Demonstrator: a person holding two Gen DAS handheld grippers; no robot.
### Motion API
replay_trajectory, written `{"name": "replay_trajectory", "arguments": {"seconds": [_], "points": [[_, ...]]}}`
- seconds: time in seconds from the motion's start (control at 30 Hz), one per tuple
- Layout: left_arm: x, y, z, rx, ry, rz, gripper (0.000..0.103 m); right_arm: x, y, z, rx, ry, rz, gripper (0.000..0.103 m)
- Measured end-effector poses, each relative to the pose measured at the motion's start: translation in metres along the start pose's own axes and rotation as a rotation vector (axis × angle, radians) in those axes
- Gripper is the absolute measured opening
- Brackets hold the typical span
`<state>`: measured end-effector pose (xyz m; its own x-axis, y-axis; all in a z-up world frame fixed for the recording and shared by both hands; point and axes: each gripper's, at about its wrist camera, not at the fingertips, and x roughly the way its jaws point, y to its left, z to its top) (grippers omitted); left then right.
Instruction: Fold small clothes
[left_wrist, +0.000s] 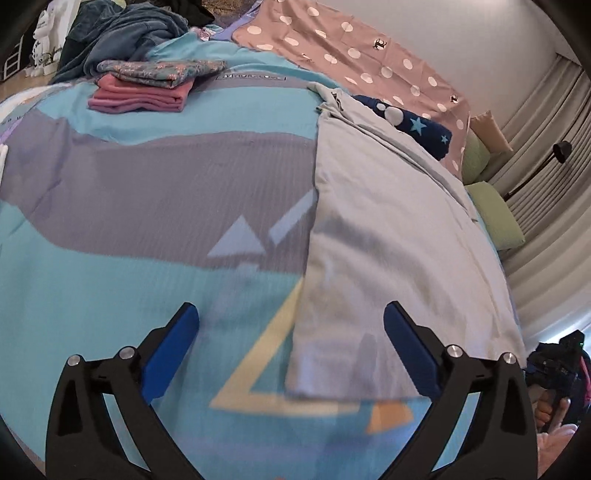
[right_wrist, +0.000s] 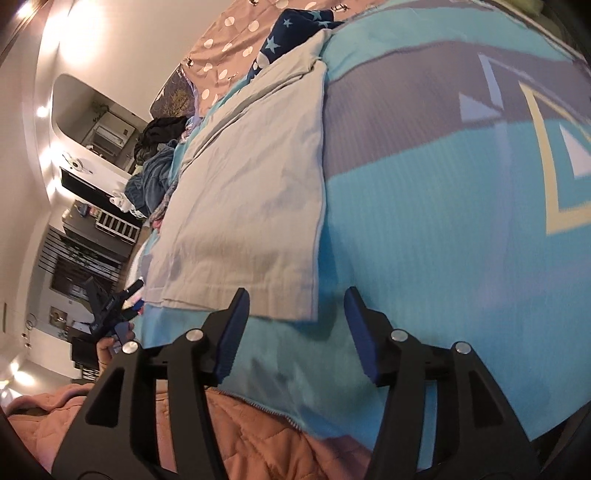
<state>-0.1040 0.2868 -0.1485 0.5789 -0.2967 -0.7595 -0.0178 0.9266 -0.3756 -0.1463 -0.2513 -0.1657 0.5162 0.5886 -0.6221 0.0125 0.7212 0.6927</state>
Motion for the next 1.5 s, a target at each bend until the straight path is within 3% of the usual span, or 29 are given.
{"name": "replay_trajectory", "arguments": {"seconds": [0.17,0.23,0.33,0.37,0.4,0.43,0.47,0.5,0.57,0.63,0.7,0.77,0.83,1.0,1.03,1.07,1.1,1.13,1.33,1.4,1.43,1.47,1.5], "points": [[-0.009,0.001,-0.014,0.012,0.018,-0.048,0.100,0.003,-0.012,-0.002,0.068,-0.004,0.087,0.057],[-0.009,-0.001,-0.014,0.022,0.020,-0.041,0.092,0.007,-0.014,0.002,0.085,0.002,0.126,0.059],[-0.010,-0.003,-0.008,0.039,0.008,-0.021,0.063,0.018,-0.012,0.012,0.079,0.021,0.186,0.064],[-0.009,-0.002,-0.006,0.030,0.007,-0.030,0.046,0.021,-0.009,0.014,0.070,0.027,0.195,0.066],[-0.009,0.000,-0.002,0.010,0.009,-0.051,0.036,0.024,-0.006,0.017,0.061,0.033,0.198,0.067],[-0.007,0.002,0.001,-0.007,0.012,-0.071,0.034,0.025,-0.004,0.018,0.055,0.035,0.197,0.067],[-0.006,0.003,0.001,-0.013,0.014,-0.081,0.029,0.027,0.001,0.020,0.045,0.035,0.188,0.060],[-0.005,0.003,0.002,-0.011,0.015,-0.080,0.019,0.028,0.004,0.022,0.036,0.031,0.171,0.013],[-0.004,-0.001,0.002,-0.005,0.015,-0.092,0.002,0.024,0.006,0.025,0.057,0.012,0.150,0.007],[-0.014,-0.005,0.002,-0.016,-0.020,-0.096,0.002,-0.004,0.010,0.031,0.054,-0.092,0.183,0.006],[-0.035,-0.011,0.004,-0.001,-0.082,-0.097,0.002,-0.024,0.012,0.038,0.055,-0.124,0.216,0.006],[-0.059,-0.013,0.008,0.026,-0.119,-0.150,0.000,-0.031,0.017,0.041,0.022,-0.120,0.160,0.006],[-0.067,-0.014,0.010,0.046,-0.120,-0.128,0.000,-0.028,0.016,0.040,0.029,-0.095,0.118,0.006],[-0.055,-0.012,-0.007,0.037,-0.052,-0.120,0.000,-0.007,-0.002,0.028,0.076,-0.033,0.092,0.007],[-0.052,-0.011,-0.010,0.034,-0.044,-0.118,0.003,-0.003,-0.003,0.027,0.079,-0.025,0.080,0.007],[-0.048,-0.008,-0.013,0.027,-0.035,-0.110,0.019,-0.001,-0.005,0.026,0.081,-0.021,0.072,0.008],[-0.044,-0.006,-0.016,0.019,-0.023,-0.093,0.047,0.000,-0.005,0.026,0.083,-0.020,0.069,0.008],[-0.042,-0.005,-0.017,0.013,-0.017,-0.078,0.058,0.000,-0.006,0.026,0.085,-0.021,0.069,0.008],[-0.020,-0.015,-0.022,0.054,0.050,-0.122,0.062,0.003,-0.010,0.025,0.080,-0.018,0.052,0.013],[-0.016,-0.017,-0.021,0.053,0.037,-0.126,0.061,0.003,-0.013,0.022,0.080,-0.008,0.044,0.016],[-0.016,-0.016,-0.019,0.040,0.031,-0.132,0.054,0.003,-0.013,0.021,0.081,-0.002,0.039,0.019],[-0.015,-0.018,-0.019,0.044,0.030,-0.134,0.010,0.003,-0.014,0.020,0.085,0.000,0.032,0.024],[-0.013,-0.021,-0.019,0.048,0.046,-0.130,0.002,0.001,-0.013,0.020,0.086,-0.002,0.034,0.027]]}}
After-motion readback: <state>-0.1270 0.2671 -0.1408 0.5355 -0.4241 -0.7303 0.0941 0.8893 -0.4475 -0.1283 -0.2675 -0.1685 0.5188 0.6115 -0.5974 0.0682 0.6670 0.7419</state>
